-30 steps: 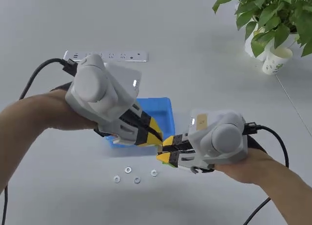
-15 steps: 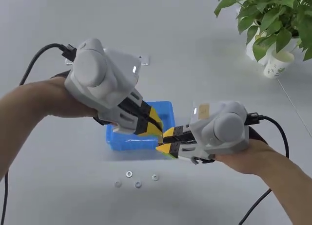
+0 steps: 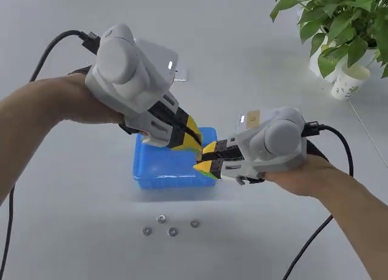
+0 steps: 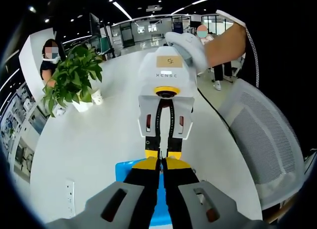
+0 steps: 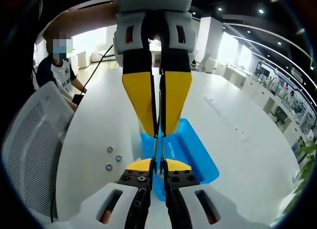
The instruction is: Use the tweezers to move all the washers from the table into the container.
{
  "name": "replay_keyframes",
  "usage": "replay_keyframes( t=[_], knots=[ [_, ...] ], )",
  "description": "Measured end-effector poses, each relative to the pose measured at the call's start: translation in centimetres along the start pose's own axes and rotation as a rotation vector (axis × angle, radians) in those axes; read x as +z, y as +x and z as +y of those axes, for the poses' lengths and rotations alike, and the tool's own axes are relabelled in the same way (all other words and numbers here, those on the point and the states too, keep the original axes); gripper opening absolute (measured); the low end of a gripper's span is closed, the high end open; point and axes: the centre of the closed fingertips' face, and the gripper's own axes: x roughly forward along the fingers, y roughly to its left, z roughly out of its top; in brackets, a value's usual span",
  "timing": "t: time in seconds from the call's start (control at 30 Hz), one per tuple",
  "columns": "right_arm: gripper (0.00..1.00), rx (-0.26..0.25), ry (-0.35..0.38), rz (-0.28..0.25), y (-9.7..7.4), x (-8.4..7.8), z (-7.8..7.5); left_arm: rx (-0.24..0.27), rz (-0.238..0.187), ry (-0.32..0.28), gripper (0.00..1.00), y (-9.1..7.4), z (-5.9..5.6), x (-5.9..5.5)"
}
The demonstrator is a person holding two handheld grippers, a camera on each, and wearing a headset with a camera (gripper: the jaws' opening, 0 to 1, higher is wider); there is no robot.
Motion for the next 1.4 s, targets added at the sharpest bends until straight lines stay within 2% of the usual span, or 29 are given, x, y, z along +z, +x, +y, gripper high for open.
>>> replay_keyframes(
  t=[0.63,1.07,1.4],
  knots=[
    [0.09,0.004,0.015,0.02,2.4,-2.0,-2.5,0.005,0.032,-0.016,0.06,1.8,2.6,-2.6],
    [0.1,0.026,0.043,0.048,3.7,-3.8,-2.9,-0.013,0.059,-0.027,0.06,3.5,3.3,-4.2],
    [0.1,0.045,0.046,0.075,4.5,-4.7,-2.8,-0.03,0.066,-0.043,0.06,4.2,3.3,-5.1]
  ],
)
